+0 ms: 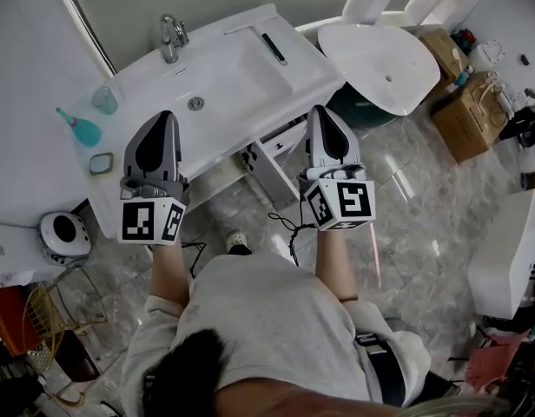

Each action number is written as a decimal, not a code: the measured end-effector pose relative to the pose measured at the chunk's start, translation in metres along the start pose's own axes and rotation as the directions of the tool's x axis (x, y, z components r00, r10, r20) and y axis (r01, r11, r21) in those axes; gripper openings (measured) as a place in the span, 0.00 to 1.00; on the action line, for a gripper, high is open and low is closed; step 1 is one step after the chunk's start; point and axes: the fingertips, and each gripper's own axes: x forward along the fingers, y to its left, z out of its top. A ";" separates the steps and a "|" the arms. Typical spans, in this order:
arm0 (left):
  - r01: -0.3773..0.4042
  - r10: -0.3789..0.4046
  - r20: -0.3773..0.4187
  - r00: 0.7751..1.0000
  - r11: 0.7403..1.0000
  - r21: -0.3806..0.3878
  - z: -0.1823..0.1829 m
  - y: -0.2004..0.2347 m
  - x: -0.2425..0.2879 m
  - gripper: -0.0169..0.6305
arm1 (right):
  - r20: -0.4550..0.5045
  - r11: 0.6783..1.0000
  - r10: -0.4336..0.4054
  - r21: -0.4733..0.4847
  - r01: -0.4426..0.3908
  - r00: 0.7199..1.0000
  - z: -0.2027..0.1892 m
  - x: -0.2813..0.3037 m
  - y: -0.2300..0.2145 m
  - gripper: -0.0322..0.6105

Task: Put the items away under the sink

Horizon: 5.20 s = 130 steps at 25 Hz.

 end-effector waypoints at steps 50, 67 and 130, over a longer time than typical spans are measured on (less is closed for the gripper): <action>-0.145 0.139 -0.158 0.977 0.989 -0.026 -0.120 0.074 0.198 0.04 | -0.671 0.957 0.278 0.136 -0.255 0.687 -0.242 0.390 -0.163 0.08; -0.202 0.192 -0.260 0.946 0.979 -0.010 -0.171 0.081 0.213 0.04 | -0.796 0.959 0.282 0.223 -0.174 0.535 -0.383 0.432 -0.186 0.22; -0.306 0.308 -0.148 0.940 0.951 0.037 -0.073 0.077 0.031 0.04 | -0.453 0.925 0.360 0.286 -0.249 0.816 -0.213 0.251 -0.042 0.21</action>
